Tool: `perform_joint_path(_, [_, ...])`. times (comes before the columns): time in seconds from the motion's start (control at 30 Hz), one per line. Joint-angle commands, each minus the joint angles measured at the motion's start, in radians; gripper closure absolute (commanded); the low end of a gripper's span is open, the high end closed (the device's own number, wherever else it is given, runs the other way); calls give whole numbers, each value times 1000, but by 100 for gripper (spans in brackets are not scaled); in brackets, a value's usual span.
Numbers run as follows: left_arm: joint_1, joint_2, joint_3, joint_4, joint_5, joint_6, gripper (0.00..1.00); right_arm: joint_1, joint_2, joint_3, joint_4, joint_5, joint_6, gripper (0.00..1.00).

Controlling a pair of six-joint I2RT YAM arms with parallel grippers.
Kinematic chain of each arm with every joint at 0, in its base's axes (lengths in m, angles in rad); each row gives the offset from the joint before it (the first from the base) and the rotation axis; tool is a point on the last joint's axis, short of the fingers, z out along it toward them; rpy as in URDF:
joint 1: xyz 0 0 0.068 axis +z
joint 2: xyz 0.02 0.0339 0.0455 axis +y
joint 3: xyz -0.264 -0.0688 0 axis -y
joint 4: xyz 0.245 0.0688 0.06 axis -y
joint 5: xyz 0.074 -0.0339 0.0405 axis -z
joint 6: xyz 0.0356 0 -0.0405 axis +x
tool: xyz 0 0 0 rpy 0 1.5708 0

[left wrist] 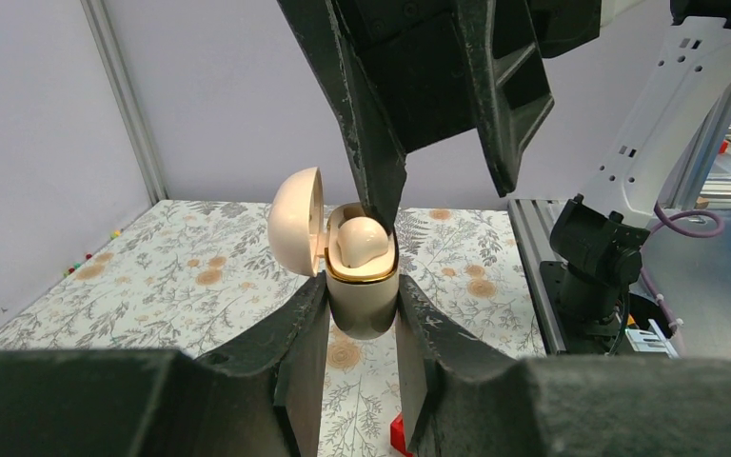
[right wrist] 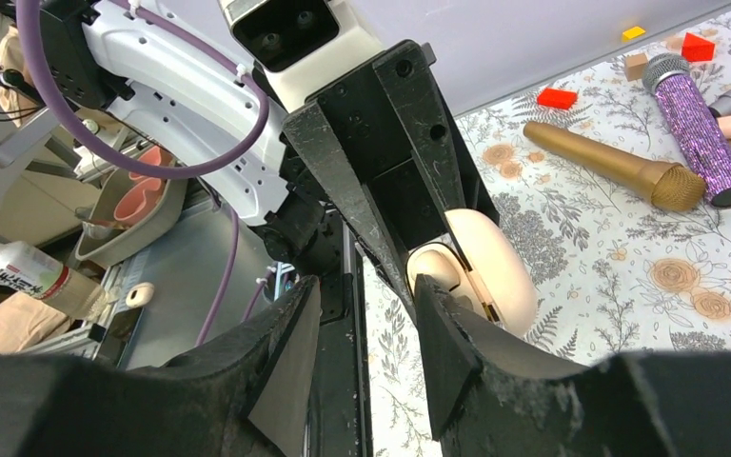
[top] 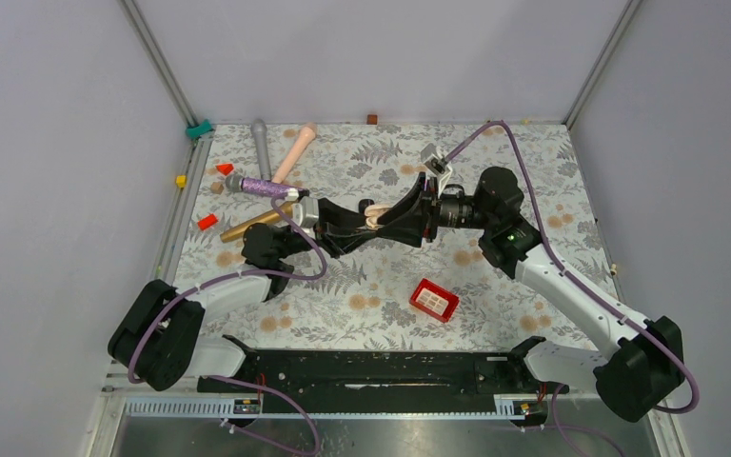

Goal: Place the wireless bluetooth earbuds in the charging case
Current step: Place the earbud in the charging case, then pick up the earbud from the center of the board.

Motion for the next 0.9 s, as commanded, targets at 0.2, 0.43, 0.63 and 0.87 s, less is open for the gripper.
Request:
perform_joint_path(0.2, [25, -24, 7, 81, 26, -9, 99, -34, -77, 103, -38, -84, -36, 40])
perform_joint_path(0.43, [129, -86, 16, 43, 81, 9, 100, -117, -108, 135, -96, -317, -66, 0])
perform_joint_path(0.63, [289, -182, 24, -69, 146, 68, 100, -186, -42, 156, -185, -340, -98, 0])
perform_joint_path(0.87, [469, -313, 43, -403, 247, 207, 100, -193, 71, 198, -247, -114, -171, 0])
